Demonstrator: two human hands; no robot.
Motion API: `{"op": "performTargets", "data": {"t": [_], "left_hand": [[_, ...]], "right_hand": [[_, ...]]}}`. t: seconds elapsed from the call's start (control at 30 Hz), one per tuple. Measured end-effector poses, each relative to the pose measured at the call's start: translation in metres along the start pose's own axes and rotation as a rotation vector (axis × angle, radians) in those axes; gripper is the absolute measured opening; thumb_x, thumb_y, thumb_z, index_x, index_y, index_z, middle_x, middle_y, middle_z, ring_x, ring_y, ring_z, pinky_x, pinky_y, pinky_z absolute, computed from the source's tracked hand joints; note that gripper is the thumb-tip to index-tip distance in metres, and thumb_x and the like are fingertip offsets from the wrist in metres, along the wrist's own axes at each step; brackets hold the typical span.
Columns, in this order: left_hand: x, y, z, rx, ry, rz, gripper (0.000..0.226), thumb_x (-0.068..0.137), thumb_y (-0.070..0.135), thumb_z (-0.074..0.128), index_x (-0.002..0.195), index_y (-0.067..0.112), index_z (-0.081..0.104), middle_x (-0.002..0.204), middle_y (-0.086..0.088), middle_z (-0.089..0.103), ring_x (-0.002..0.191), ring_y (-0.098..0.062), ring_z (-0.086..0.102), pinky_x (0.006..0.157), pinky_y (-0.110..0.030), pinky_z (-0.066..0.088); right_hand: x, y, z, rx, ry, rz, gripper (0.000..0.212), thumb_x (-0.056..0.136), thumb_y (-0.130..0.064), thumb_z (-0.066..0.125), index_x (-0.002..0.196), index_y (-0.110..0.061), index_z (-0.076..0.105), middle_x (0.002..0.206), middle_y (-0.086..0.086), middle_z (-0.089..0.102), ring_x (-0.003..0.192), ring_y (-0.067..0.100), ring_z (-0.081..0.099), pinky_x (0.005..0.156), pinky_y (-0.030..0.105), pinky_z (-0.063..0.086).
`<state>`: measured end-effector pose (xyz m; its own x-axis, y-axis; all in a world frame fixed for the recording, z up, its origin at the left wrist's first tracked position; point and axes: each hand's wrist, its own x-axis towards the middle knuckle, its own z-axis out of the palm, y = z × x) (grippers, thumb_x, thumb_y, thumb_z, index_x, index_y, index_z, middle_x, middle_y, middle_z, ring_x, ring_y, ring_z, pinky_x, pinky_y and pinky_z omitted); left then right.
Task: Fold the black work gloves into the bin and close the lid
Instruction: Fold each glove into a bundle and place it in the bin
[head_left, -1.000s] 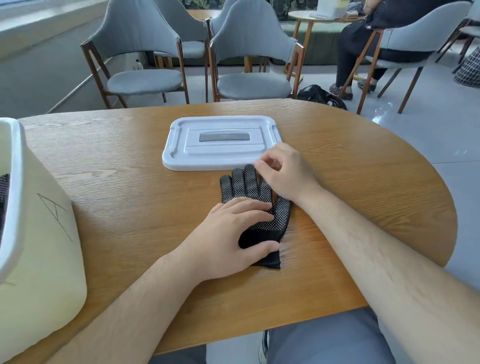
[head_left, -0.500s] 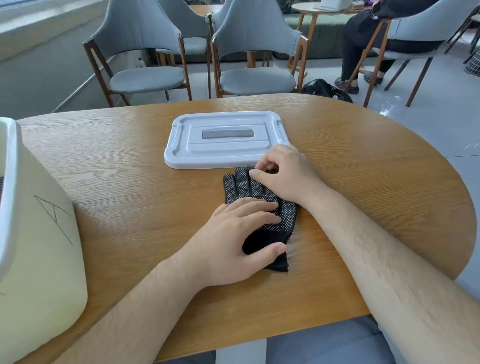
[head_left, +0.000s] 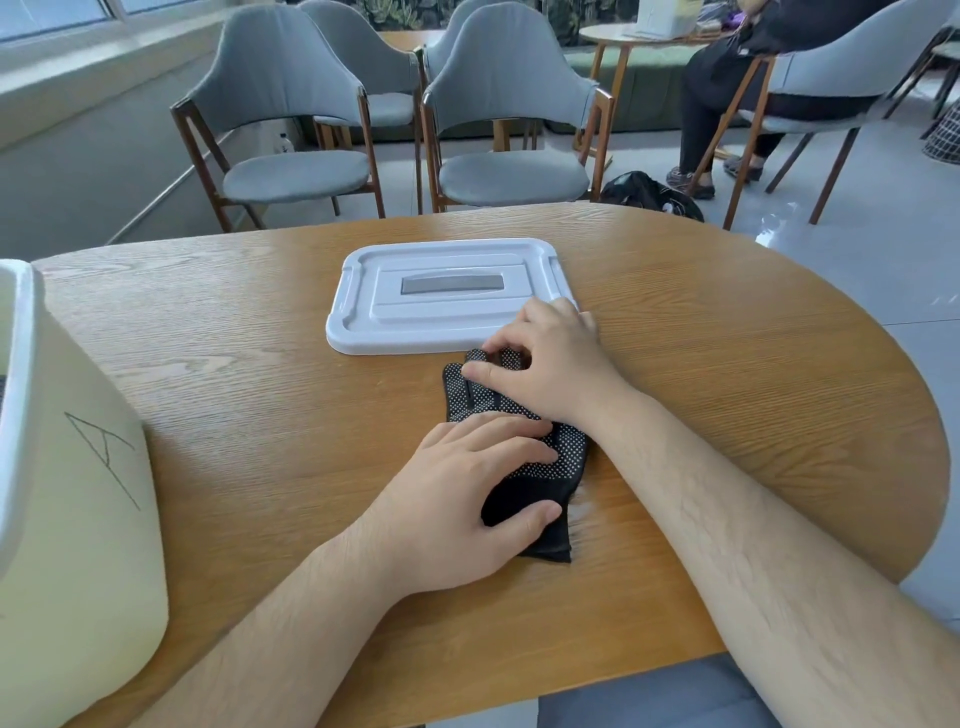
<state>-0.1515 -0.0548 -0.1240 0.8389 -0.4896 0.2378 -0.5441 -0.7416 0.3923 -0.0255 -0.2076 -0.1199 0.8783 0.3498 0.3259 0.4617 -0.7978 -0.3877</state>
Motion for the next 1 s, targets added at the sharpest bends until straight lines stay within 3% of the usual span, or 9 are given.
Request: {"op": "performTargets", "data": {"t": [0.23,0.4,0.53,0.67,0.77,0.87,1.0], "left_hand": [[0.001,-0.001,0.001,0.007,-0.005,0.004,0.04,0.093,0.055,0.055,0.129,0.037,0.06,0.146,0.027,0.045,0.141,0.002,0.034,0.111,-0.027,0.029],[0.001,-0.001,0.001,0.0,0.009,0.006,0.04,0.092,0.054,0.057,0.128,0.036,0.061,0.145,0.026,0.047,0.139,0.002,0.035,0.109,-0.022,0.027],[0.001,-0.002,0.002,0.005,0.022,0.009,0.04,0.092,0.052,0.059,0.127,0.034,0.062,0.139,0.025,0.051,0.137,0.003,0.038,0.107,-0.021,0.028],[0.001,-0.002,0.003,0.008,0.023,0.005,0.04,0.092,0.052,0.059,0.127,0.034,0.062,0.138,0.025,0.051,0.136,0.003,0.038,0.108,-0.022,0.029],[0.001,-0.002,0.003,0.01,0.016,0.008,0.039,0.092,0.052,0.059,0.127,0.034,0.062,0.138,0.025,0.051,0.136,0.002,0.039,0.107,-0.023,0.03],[0.0,-0.002,0.003,0.012,0.006,0.009,0.039,0.093,0.053,0.058,0.127,0.036,0.061,0.143,0.026,0.048,0.138,0.003,0.037,0.109,-0.023,0.029],[0.001,-0.002,0.001,-0.046,0.052,0.009,0.031,0.095,0.046,0.058,0.121,0.03,0.066,0.143,0.021,0.051,0.14,0.0,0.037,0.113,-0.031,0.033]], "right_hand": [[0.001,-0.003,0.004,0.025,0.039,0.051,0.02,0.086,-0.059,0.07,0.092,-0.039,0.068,0.092,-0.016,0.049,0.112,0.016,0.043,0.091,0.032,0.021],[0.0,-0.005,0.001,0.029,0.152,0.008,0.031,0.087,-0.056,0.069,0.112,-0.038,0.063,0.095,-0.013,0.048,0.104,0.015,0.044,0.088,0.033,0.023],[0.004,-0.016,0.005,0.016,-0.003,-0.052,0.031,0.084,-0.069,0.064,0.099,-0.044,0.073,0.1,-0.013,0.047,0.109,0.012,0.038,0.097,0.035,0.021],[0.009,-0.02,0.01,0.015,-0.044,-0.043,0.024,0.083,-0.064,0.068,0.091,-0.041,0.072,0.099,-0.014,0.048,0.112,0.012,0.039,0.095,0.034,0.021],[0.009,-0.02,0.011,0.021,0.04,-0.025,0.022,0.086,-0.055,0.07,0.099,-0.037,0.07,0.094,-0.015,0.049,0.11,0.015,0.044,0.092,0.034,0.023],[0.006,-0.015,0.006,0.049,0.168,0.009,0.034,0.086,-0.053,0.071,0.115,-0.036,0.063,0.091,-0.014,0.048,0.1,0.014,0.046,0.087,0.034,0.026],[0.004,-0.005,-0.001,0.11,0.211,0.063,0.037,0.088,-0.057,0.067,0.113,-0.032,0.057,0.084,-0.016,0.045,0.093,0.013,0.046,0.087,0.036,0.031]]}}
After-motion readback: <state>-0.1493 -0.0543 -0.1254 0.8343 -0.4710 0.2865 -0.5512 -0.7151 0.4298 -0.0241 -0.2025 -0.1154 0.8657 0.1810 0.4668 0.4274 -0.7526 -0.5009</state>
